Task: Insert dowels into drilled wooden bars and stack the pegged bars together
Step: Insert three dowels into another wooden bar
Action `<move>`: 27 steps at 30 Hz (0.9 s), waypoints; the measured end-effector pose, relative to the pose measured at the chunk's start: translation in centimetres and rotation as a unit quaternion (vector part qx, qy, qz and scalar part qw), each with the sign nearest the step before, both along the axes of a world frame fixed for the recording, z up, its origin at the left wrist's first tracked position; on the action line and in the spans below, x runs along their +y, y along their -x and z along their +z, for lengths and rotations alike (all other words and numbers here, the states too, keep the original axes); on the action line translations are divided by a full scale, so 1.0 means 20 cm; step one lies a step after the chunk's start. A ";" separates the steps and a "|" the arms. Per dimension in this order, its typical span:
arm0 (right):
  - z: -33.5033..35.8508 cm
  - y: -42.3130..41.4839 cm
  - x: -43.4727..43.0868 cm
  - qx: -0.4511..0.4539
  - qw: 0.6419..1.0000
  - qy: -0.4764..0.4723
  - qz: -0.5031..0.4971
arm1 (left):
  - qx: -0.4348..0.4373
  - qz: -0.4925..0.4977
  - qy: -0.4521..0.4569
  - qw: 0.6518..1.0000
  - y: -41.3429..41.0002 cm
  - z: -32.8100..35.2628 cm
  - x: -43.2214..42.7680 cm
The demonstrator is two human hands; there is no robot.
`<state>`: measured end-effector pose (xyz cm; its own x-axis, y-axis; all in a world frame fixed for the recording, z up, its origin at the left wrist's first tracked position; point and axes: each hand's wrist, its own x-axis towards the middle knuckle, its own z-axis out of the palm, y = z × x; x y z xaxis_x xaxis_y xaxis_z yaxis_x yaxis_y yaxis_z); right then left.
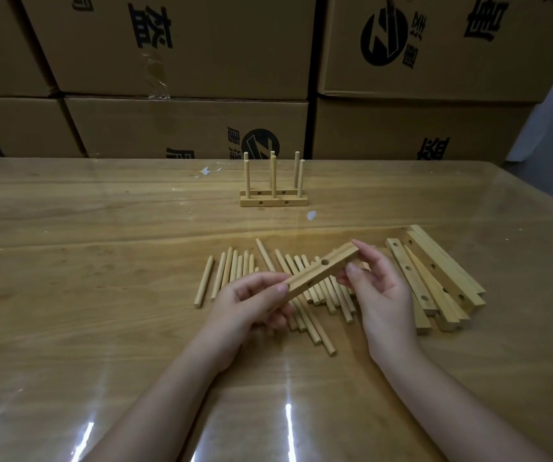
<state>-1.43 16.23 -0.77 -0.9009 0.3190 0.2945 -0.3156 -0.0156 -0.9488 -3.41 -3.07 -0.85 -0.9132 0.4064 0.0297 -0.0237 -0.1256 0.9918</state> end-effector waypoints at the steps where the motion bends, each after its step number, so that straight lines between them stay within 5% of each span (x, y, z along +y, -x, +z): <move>1: 0.00 0.00 0.00 -0.005 1.000 -0.001 0.026 | -0.001 -0.004 0.007 1.000 0.00 0.01 0.00; 6: 0.02 -0.01 -0.02 -0.024 0.993 -0.080 0.085 | -0.045 0.004 -0.091 0.995 0.03 0.02 -0.02; 11: 0.01 -0.03 -0.05 -0.051 0.962 -0.262 0.061 | -0.081 0.045 -0.199 0.975 0.05 0.02 -0.03; 16: 0.00 -0.06 -0.07 -0.019 0.854 -0.515 0.072 | -0.083 0.051 -0.212 0.972 0.05 0.02 -0.03; 27: 0.03 -0.03 -0.01 -0.052 0.815 -0.572 0.080 | -0.082 0.079 -0.199 0.973 0.04 0.04 -0.02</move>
